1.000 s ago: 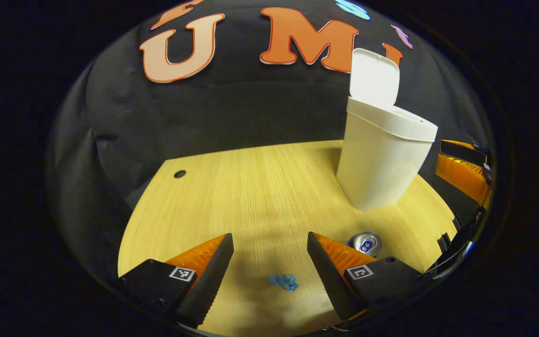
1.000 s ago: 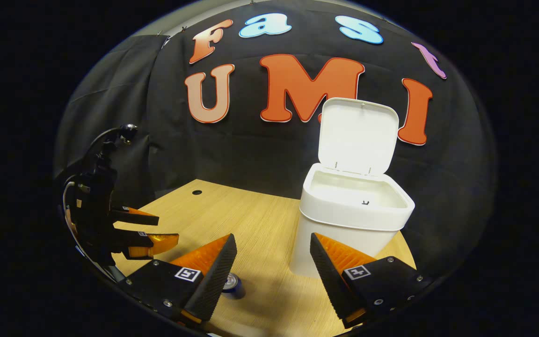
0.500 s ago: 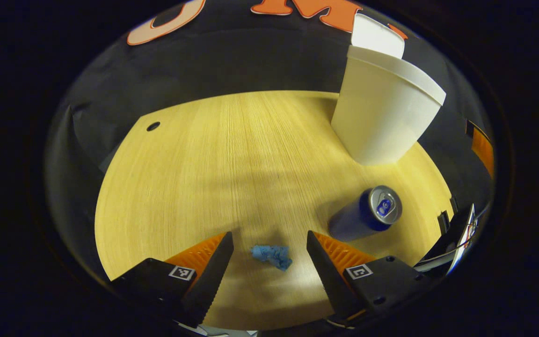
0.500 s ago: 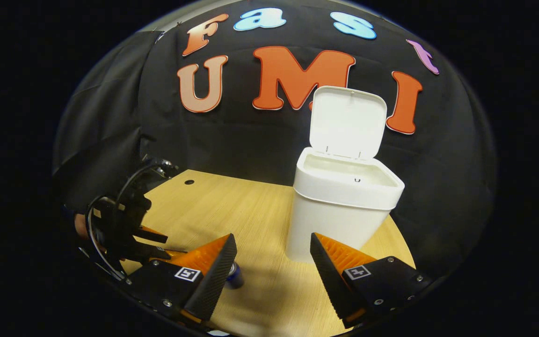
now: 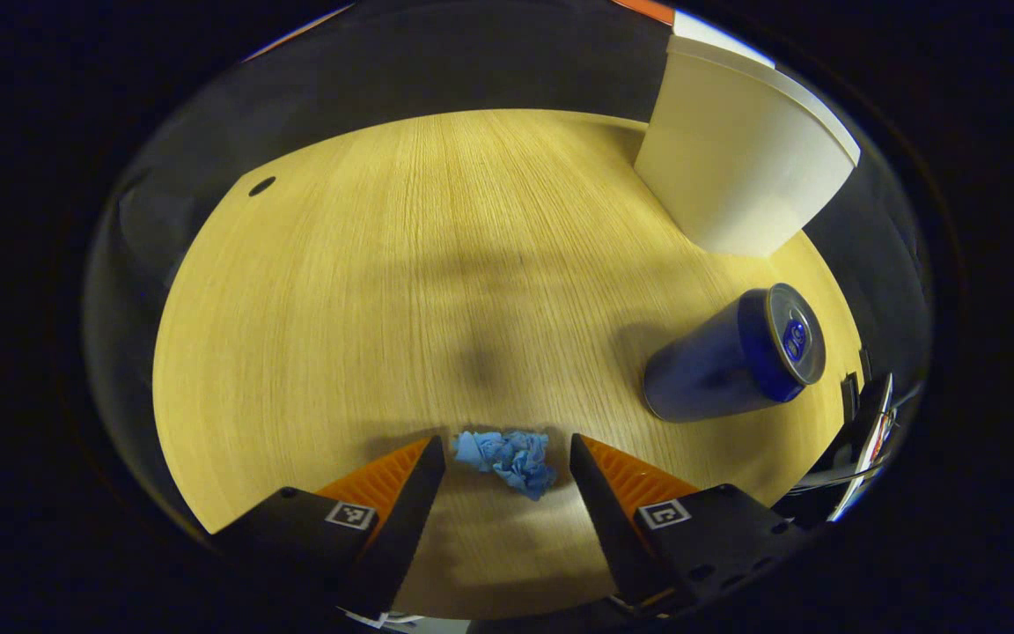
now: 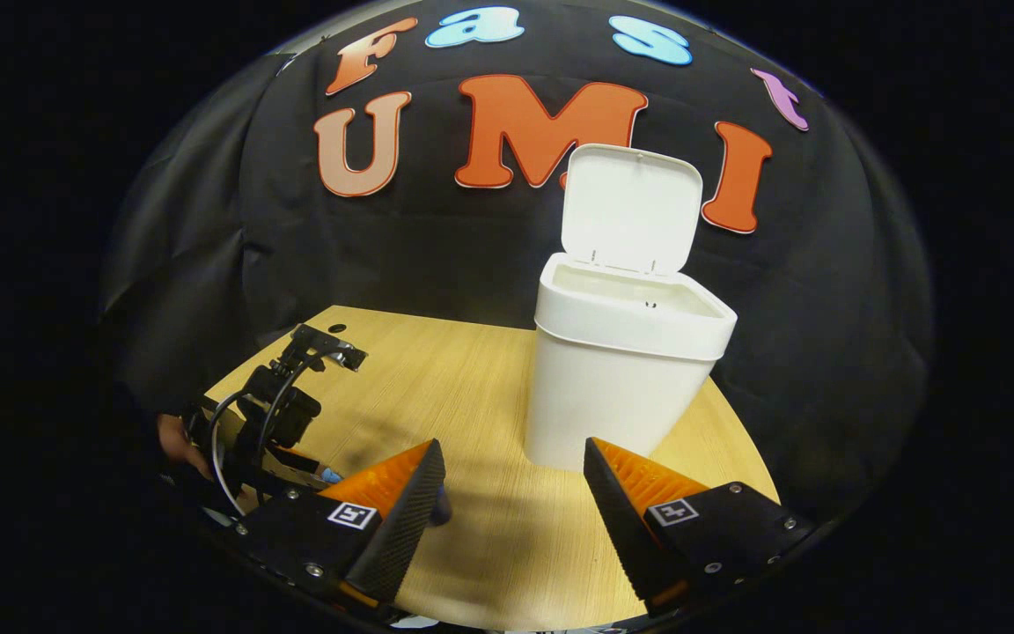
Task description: Press the lid of the desktop garbage bin to open it, pick up the crumpled paper on the desktop and throw it into the bin, then pick up the pop can on the desktop and drop it into the bin, and finally close the garbage bin lid.
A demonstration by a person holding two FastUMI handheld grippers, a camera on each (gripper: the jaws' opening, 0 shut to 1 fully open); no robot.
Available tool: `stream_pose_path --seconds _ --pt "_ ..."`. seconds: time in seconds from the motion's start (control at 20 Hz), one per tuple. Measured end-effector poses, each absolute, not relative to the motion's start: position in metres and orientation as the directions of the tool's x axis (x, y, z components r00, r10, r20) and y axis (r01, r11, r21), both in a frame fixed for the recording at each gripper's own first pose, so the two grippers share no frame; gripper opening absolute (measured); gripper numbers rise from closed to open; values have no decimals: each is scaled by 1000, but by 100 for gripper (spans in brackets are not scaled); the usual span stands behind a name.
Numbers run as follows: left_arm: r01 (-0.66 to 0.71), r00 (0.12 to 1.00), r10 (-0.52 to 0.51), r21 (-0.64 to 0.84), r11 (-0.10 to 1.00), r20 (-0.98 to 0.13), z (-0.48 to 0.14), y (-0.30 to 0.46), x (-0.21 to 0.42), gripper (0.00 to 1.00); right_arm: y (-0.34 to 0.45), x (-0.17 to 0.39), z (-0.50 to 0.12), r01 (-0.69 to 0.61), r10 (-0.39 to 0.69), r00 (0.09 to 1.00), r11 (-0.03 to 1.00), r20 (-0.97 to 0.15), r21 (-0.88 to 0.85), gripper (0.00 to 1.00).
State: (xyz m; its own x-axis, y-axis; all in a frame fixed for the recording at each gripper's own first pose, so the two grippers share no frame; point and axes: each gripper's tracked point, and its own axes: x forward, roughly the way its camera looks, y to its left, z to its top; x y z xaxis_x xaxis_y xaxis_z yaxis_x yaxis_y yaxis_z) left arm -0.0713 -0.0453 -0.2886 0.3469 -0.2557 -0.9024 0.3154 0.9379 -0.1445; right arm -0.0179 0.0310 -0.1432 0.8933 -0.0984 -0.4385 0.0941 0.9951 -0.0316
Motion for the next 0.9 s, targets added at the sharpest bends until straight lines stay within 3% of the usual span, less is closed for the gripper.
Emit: stream_pose_path --seconds 0.15,0.2,0.3,0.35,0.4,0.45,0.5,0.9 --pt "318 326 -244 -137 938 -913 -293 -55 -55 77 31 -23 -146 108 -112 886 994 -449 -33 96" --pt "327 340 -244 -129 936 -908 -292 -59 -44 80 32 -26 -148 111 -115 883 993 -454 -35 96" --pt "345 336 -240 -119 931 -911 -292 -68 -30 65 32 -27 -150 117 -120 880 993 -461 -35 96" --pt "337 343 -241 -121 934 -908 -290 -73 -20 65 32 -28 -151 119 -120 877 992 -464 -32 96" --pt "339 332 -240 -122 933 -912 -289 -78 -13 44 34 -28 -151 116 -115 878 993 -465 -27 96" --pt "335 342 -242 -123 934 -908 -286 -81 -3 44 35 -26 -151 114 -113 877 993 -466 -26 96" --pt "338 349 -247 -125 933 -904 -282 -88 9 29 38 -26 -153 109 -108 877 994 -468 -24 96" --pt "322 370 -250 -129 938 -895 -252 -125 111 28 64 -18 -166 15 -21 868 1000 -497 -15 97"
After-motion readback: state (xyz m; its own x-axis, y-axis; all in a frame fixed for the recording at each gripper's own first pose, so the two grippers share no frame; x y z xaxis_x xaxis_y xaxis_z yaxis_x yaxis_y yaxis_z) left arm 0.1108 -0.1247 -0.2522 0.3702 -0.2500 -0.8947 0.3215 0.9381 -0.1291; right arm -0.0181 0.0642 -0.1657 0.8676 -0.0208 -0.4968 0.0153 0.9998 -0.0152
